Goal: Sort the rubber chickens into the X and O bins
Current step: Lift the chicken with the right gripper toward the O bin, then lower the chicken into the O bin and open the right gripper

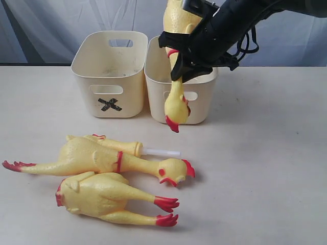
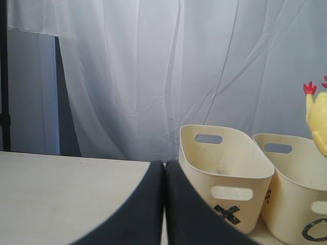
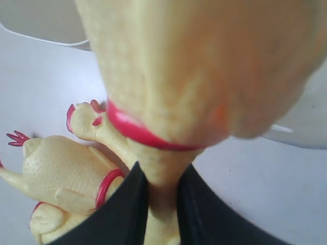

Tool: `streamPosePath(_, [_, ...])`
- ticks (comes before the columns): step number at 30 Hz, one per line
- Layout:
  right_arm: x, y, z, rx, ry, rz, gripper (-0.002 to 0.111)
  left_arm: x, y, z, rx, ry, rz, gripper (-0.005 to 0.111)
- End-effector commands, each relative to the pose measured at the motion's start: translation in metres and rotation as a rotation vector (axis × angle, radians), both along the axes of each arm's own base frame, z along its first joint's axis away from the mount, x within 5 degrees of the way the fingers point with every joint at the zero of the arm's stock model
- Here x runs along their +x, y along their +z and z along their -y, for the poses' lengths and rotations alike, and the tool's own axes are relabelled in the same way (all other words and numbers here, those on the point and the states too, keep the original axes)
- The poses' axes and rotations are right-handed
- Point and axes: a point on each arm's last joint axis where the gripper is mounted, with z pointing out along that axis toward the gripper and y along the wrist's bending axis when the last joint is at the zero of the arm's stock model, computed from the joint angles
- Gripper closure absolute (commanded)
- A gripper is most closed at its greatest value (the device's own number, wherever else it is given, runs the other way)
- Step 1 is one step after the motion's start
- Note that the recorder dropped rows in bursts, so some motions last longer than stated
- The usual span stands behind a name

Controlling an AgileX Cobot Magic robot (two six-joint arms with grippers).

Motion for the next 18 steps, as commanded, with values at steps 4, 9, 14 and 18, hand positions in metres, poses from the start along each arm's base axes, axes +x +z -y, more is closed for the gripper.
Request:
streamPosePath(4, [0.017, -0.001, 0.012, 0.082, -0.032, -0.111, 0.109, -0.003, 0.004, 0.000, -0.010, -0.002, 0.028, 0.106])
streamPosePath(9, [0.019, -0.006, 0.017, 0.134, -0.013, -0.170, 0.109, -0.003, 0.004, 0.000, -0.010, -0.002, 0.028, 0.106])
streamPosePath(14, [0.024, -0.011, 0.019, 0.153, 0.011, -0.224, 0.109, -0.003, 0.004, 0.000, -0.009, -0.001, 0.028, 0.106])
streamPosePath(18, [0.030, -0.012, 0.016, 0.168, 0.014, -0.217, 0.109, -0.003, 0.004, 0.000, -0.009, -0.001, 0.028, 0.106])
